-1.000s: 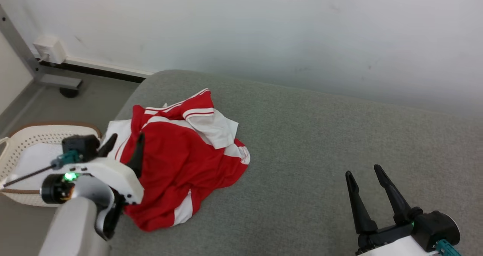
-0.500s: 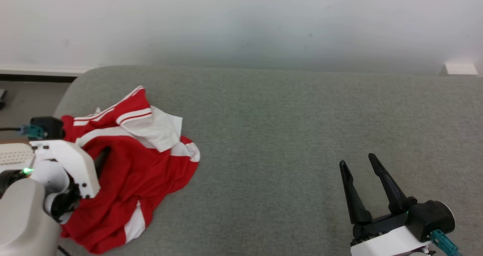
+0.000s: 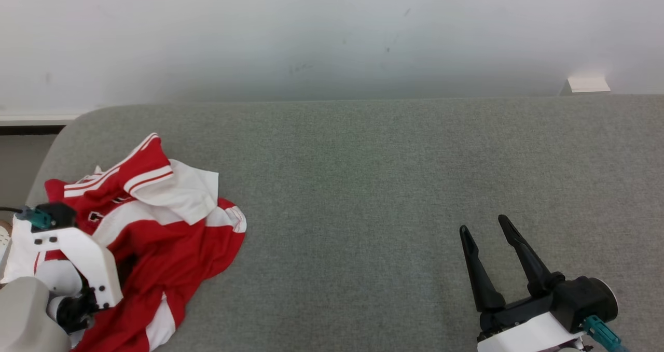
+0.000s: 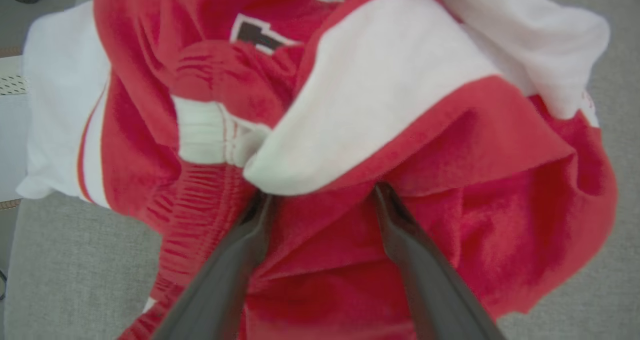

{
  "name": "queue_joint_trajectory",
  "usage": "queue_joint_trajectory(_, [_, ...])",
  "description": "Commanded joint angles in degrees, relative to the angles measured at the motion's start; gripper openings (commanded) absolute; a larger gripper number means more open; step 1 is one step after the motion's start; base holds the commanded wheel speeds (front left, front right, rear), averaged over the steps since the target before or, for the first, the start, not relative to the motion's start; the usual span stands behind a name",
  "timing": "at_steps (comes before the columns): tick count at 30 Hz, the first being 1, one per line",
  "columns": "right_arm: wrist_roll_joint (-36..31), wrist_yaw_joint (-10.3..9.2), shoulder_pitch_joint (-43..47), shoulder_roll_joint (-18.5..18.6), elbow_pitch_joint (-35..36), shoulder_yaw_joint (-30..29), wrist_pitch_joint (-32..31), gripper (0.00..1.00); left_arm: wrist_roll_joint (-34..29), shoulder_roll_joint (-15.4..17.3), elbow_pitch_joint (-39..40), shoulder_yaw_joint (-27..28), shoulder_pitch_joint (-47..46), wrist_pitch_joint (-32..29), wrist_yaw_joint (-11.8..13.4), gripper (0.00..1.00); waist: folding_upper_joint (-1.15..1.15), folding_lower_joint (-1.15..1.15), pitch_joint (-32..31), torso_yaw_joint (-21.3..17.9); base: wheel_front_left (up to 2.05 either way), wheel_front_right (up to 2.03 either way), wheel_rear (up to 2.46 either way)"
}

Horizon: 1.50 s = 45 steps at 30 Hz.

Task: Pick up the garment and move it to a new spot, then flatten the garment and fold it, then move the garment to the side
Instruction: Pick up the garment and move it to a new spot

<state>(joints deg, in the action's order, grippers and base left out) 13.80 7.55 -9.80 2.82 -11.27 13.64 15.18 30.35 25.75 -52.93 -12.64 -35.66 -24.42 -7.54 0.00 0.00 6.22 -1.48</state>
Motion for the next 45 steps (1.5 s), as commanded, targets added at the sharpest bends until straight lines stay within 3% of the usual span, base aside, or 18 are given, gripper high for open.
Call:
queue_joint_trajectory(1, [0.27,-0.12,-0.27,0.14,-0.27,0.08,-0.06,1.0,1.2,-0.07,-0.68,-0.6,0.35,-0.03,0.13,1.0,0.0,0.0,-0.12,-0.03,0.0,0.0,0.0])
queue_joint_trajectory(3, [0.21,-0.12,-0.33,0.18,-0.26,-0.03,-0.06,1.0,1.55,-0.31,-1.2,-1.63,0.08,0.69,0.13,0.98,0.0,0.0,-0.29,0.06,0.0,0.0,0.0])
queue_joint_trajectory(6, [0.0,-0.12,0.06,0.33,-0.23,-0.3,-0.06,1.0,2.29,0.18,-1.57,-2.59,-0.84,2.17,0.13,0.07,0.0,0.0,-0.46,0.45,0.0,0.0,0.0])
queue_joint_trajectory(7, [-0.05,-0.12,0.23,0.34,-0.34,-0.33,-0.06,1.0,2.54,-0.02,-1.64,-3.09,-1.13,2.55,0.13,0.0,0.0,0.0,-0.56,0.63,0.0,0.0,0.0])
queue_joint_trajectory(17, [0.52,-0.12,0.48,0.27,-0.89,-0.22,-0.06,1.0,5.15,1.25,-0.22,-7.83,-2.98,5.61,0.13,0.0,0.0,0.0,-1.72,2.19,0.0,0.0,0.0])
queue_joint_trajectory(27, [1.41,-0.12,2.44,0.17,-0.67,-1.73,-0.06,1.0,4.25,5.07,7.85,-12.8,-5.62,10.36,0.13,0.0,0.0,0.0,-5.62,3.03,0.0,0.0,0.0])
queue_joint_trajectory(37, [1.64,-0.12,3.6,0.14,0.09,-3.59,-0.06,1.0,1.91,6.25,26.34,-14.52,-7.26,10.11,1.99,0.0,0.0,0.0,-8.41,2.96,0.0,0.0,0.0])
queue_joint_trajectory(45, [1.01,-0.12,3.85,0.14,0.39,-4.4,-0.06,1.0,2.28,5.2,40.23,-15.12,-6.47,9.26,3.6,0.0,0.0,0.0,-8.99,-1.17,0.0,0.0,0.0])
